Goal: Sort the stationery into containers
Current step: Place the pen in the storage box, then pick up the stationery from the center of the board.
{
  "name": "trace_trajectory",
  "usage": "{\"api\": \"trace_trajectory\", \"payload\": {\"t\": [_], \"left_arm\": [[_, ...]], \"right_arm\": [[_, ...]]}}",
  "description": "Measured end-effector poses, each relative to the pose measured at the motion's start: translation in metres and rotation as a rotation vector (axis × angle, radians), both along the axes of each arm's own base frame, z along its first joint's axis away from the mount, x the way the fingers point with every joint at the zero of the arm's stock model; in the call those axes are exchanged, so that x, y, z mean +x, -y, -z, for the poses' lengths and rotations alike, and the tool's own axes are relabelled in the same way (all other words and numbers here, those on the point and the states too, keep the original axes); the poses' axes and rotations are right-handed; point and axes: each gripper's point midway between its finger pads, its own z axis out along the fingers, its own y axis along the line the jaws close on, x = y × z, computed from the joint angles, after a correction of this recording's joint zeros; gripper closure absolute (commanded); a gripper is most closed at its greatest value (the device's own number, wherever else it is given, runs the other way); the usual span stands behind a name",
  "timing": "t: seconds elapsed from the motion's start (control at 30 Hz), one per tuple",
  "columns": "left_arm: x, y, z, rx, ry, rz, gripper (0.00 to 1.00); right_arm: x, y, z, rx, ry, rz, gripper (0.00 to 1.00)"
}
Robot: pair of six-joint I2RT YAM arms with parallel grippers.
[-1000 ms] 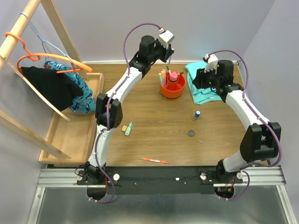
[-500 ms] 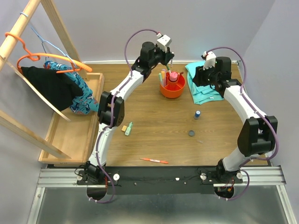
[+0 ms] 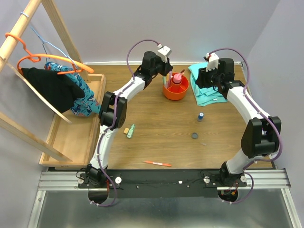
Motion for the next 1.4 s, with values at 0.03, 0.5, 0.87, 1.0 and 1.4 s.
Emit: {"api": "trace_trajectory", "payload": {"t": [0.03,0.5,0.87,1.0,1.4], "left_arm": [[0.000,-0.001,0.003,0.003,-0.005,-0.002,0.87],[0.000,-0.003,-0.001,0.006,0.007,-0.004,0.47],[-0.111,-0.056,-0.155,0.047,0.217,0.066,0.40],[-0.179,-0.081,-0.182,0.114,0.291,0.146,0.40],[-0.316,-0.148,-0.012,0.530,-0.047,0.428,0.39]], "right_arm": [[0.000,0.000,0.000,0.000,0.000,0.000,0.43],[0.000,0.000,0.000,0.001,0.001,0.000,0.43],[-0.013,-0.002,0.006,0.007,-0.003,-0.018,0.43],[-0.024,-0.002,0.008,0.010,-0.007,-0.031,0.43],[-0.064,-0.008,-0.004,-0.013,0.042,-0.139,0.43]]}}
